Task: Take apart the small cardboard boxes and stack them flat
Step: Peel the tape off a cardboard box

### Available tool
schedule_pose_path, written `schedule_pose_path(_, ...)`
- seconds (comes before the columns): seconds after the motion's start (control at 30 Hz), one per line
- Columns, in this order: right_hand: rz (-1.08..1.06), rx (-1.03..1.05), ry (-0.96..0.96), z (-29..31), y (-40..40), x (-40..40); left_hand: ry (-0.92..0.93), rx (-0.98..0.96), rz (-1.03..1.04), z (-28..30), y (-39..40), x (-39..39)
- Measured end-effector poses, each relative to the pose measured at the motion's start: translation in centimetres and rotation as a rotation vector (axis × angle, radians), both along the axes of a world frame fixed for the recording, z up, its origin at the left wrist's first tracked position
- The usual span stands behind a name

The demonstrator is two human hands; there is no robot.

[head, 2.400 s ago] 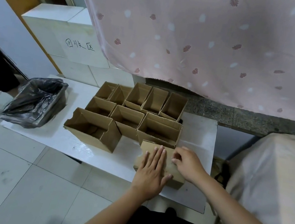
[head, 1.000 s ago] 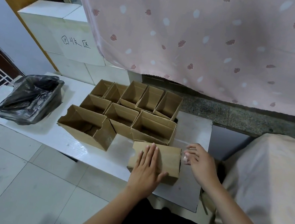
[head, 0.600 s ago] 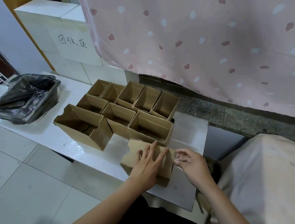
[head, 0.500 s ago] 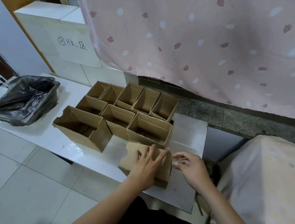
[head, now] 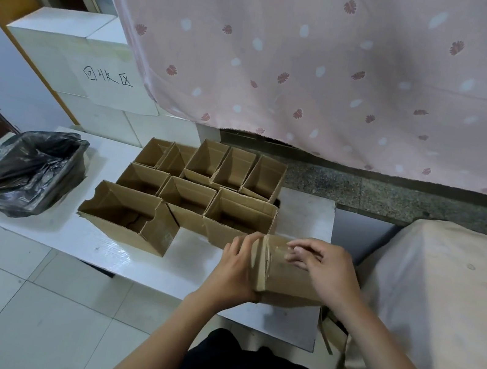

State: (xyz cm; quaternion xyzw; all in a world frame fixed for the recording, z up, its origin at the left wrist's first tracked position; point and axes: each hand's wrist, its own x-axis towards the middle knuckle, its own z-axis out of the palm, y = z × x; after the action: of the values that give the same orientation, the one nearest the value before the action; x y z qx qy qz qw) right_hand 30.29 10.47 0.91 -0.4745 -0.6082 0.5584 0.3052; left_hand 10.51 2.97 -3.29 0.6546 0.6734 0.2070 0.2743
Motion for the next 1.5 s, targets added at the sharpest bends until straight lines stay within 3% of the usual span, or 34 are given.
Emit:
schedule_pose_path(0.23, -0.046, 0.29, -0.254, -0.1, -0.9, 0.0, -0.126, -0.107, 0.1, -2.5, -0.9, -0.5)
schedule_pose_path(0.47, -0.034, 0.205, -0.395, -1.9, -0.9, 0.1, -0.096, -0.203, 0.115, -3.5, -0.4, -0.4)
schedule_pose_path(0.6, -0.015, 0.079, -0.375, -2.7, -1.0, -0.3, -0.095, -0.198, 0.096, -3.6, -0.9, 0.0)
schedule_pose_path(0.7, -0.016, -0.005, -0.345, -3.1, -1.0, -0.7, 0.058, -0.062, -0.006, -3.7, -1.5, 0.4)
schedule_pose_path(0.87, 0.012, -0.097, -0.273, -3.6, -0.7, -1.2, 0.339, -0.064, -0.121, -4.2, -0.8, 2.6)
schedule_pose_path(1.07, 0.051, 0.105, -0.527, -3.9, -0.2, -1.5, 0.436, -0.12, -0.145, -5.6, -0.3, 3.0)
schedule_pose_path(1.23, 0.154, 0.106, -0.476, -4.1, -0.5, -2.0, 0.562, -0.113, -0.177, -6.1, -0.3, 2.9)
schedule_pose_path(1.5, 0.133, 0.129, -0.553, -3.2, 0.7, -0.8, 0.547, -0.129, -0.18, -6.2, -0.2, 3.1)
